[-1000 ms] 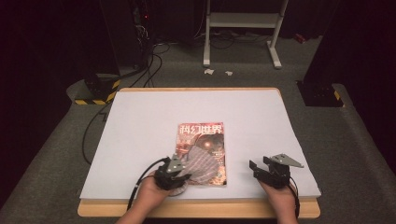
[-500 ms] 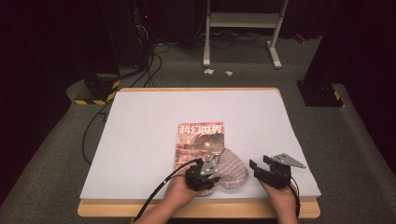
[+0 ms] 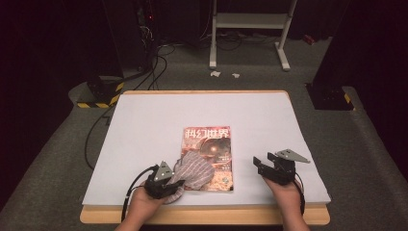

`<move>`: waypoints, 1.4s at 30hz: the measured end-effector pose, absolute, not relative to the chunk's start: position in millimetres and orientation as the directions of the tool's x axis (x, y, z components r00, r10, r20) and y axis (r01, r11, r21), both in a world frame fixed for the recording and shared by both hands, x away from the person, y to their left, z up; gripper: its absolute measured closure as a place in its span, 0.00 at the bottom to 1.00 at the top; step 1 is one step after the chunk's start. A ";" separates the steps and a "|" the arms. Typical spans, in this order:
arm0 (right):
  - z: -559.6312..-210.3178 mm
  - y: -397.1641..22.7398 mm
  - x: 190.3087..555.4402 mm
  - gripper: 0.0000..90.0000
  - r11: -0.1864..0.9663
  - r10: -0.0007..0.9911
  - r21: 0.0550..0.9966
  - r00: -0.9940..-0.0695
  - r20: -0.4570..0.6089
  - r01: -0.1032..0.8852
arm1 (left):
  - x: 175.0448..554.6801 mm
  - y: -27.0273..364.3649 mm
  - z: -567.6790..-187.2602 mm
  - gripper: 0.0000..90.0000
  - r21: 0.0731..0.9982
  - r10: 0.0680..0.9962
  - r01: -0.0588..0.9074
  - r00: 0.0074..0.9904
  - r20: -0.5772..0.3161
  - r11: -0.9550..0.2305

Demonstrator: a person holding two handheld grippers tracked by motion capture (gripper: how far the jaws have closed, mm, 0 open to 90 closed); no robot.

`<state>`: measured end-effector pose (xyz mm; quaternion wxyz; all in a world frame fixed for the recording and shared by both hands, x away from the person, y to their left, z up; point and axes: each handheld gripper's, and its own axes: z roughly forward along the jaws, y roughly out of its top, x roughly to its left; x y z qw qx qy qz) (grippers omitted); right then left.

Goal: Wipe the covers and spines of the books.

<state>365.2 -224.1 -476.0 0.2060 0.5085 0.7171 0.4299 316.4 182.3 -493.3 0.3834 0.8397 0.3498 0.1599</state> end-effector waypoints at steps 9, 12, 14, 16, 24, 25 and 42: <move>-489.8 -235.5 362.0 0.40 0.098 0.907 0.825 -0.391 0.156 0.557 | 320.8 168.1 -489.2 0.75 0.734 0.716 0.463 0.697 0.044 -0.496; -487.6 -239.8 362.7 0.41 0.076 0.907 0.831 -0.384 0.171 0.550 | 329.1 154.3 -486.7 0.75 0.721 0.707 0.461 0.705 0.056 -0.517; -485.6 -242.3 363.9 0.41 0.055 0.909 0.837 -0.374 0.184 0.545 | 335.7 142.3 -486.3 0.75 0.715 0.698 0.460 0.714 0.054 -0.526; -486.2 -241.7 366.0 0.41 0.059 0.908 0.837 -0.378 0.182 0.545 | 342.1 128.1 -486.3 0.75 0.714 0.692 0.462 0.721 0.043 -0.527; -482.8 -243.2 368.6 0.45 0.058 0.899 0.857 -0.400 0.178 0.513 | 359.5 56.8 -485.4 0.74 0.715 0.614 0.414 0.789 0.027 -0.563; -482.8 -243.2 368.6 0.45 0.058 0.899 0.857 -0.400 0.178 0.513 | 359.5 56.8 -485.4 0.74 0.715 0.614 0.414 0.789 0.027 -0.563; -485.4 -244.9 368.7 0.43 0.063 0.915 0.857 -0.372 0.154 0.511 | 376.5 128.9 -487.1 0.74 0.718 0.716 0.486 0.697 0.025 -0.498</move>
